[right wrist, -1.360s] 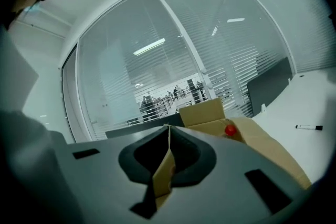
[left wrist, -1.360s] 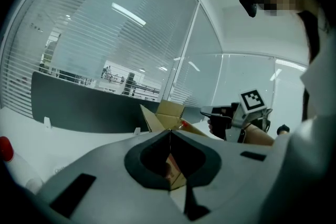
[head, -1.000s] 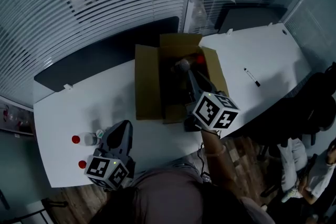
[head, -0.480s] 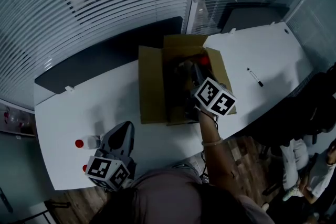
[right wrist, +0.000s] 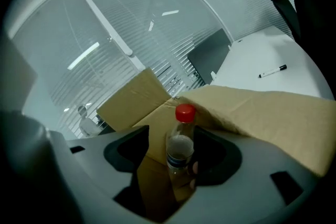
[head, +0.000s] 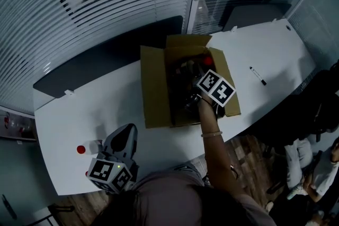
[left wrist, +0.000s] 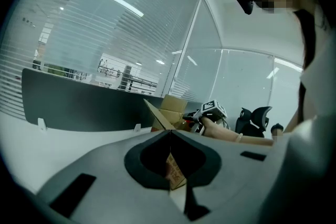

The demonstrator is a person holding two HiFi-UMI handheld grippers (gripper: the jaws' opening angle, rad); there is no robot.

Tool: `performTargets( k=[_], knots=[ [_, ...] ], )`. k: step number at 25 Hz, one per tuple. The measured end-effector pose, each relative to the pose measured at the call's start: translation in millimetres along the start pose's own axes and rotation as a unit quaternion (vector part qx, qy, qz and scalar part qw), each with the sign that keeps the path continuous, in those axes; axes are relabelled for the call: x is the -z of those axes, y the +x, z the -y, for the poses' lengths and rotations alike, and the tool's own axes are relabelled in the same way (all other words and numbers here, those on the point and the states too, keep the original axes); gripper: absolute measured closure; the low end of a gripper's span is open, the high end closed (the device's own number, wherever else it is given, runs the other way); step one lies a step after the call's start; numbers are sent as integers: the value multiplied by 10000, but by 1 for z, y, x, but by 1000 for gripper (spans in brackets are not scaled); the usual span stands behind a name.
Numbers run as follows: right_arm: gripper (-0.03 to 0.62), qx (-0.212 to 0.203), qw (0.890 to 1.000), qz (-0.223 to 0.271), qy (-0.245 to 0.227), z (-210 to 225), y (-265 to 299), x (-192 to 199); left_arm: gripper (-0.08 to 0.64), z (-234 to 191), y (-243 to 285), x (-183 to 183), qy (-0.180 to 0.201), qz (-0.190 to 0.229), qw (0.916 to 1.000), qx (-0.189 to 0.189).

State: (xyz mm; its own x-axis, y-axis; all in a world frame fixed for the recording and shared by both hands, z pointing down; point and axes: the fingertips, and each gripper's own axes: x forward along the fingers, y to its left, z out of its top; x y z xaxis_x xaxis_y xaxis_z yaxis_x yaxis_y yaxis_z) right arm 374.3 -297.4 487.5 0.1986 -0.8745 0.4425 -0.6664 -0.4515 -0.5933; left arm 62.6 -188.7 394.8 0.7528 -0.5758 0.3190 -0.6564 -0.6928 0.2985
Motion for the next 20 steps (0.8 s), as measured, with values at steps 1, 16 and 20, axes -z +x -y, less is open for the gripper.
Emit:
performTargets(
  k=[1, 16, 20],
  knots=[
    [342, 27, 10000, -9, -9, 1, 3, 0, 551, 0, 1, 0, -13, -10, 10000, 8],
    [316, 442, 9964, -469, 557, 22, 50, 24, 551, -6, 3, 4, -220, -125, 9997, -52],
    [316, 530, 9960, -444, 561, 27, 59, 25, 551, -8, 5, 7, -263, -90, 9996, -40]
  ],
)
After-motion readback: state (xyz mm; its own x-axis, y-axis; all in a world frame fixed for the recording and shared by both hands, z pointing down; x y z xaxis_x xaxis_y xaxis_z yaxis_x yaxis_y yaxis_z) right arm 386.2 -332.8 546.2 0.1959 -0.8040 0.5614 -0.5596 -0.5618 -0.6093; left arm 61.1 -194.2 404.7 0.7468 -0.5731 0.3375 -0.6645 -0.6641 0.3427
